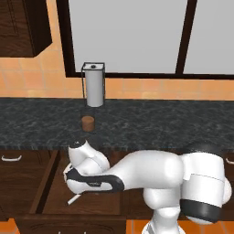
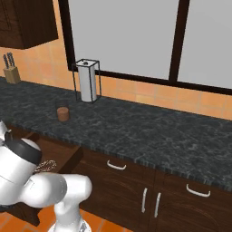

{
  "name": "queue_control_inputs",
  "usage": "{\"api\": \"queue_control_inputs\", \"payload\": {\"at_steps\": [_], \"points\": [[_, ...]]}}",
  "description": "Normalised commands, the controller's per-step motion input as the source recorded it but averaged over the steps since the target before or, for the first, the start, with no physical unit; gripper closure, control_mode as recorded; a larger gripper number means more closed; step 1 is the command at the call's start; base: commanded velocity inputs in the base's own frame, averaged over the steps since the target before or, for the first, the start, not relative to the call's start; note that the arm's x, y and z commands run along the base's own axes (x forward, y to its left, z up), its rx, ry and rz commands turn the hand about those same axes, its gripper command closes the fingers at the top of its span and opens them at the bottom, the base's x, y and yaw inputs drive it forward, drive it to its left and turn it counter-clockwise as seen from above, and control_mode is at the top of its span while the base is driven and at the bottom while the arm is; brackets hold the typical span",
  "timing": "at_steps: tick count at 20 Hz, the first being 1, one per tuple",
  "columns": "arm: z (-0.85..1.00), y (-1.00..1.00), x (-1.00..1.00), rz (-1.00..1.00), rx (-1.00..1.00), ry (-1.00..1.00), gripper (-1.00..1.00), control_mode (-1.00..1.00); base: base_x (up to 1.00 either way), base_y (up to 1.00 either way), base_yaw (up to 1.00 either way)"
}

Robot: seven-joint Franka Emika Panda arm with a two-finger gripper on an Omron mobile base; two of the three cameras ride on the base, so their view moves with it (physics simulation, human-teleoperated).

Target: Pick the whisk from the drawer and place it on the counter.

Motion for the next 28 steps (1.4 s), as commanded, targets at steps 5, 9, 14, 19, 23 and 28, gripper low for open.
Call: {"api": "queue_control_inputs", "payload": {"at_steps": [5,9,14,19,23,28], "points": [[-0.33,0.10,0.34,-0.01,0.01,0.00,-1.00,-1.00,0.00,0.00,0.00],[-0.27,0.18,0.46,0.00,0.00,0.00,-1.00,-1.00,0.00,0.00,0.00],[-0.23,0.32,0.29,0.00,-0.01,0.00,-1.00,-1.00,0.00,0.00,0.00],[-0.41,0.37,0.16,0.00,-0.05,0.00,-1.00,-1.00,0.00,0.00,0.00],[-0.10,0.27,0.25,0.00,0.00,0.00,-1.00,-1.00,0.00,0.00,0.00],[-0.01,0.43,0.35,0.00,-0.01,0.02,-1.00,-1.00,0.00,0.00,0.00]]}}
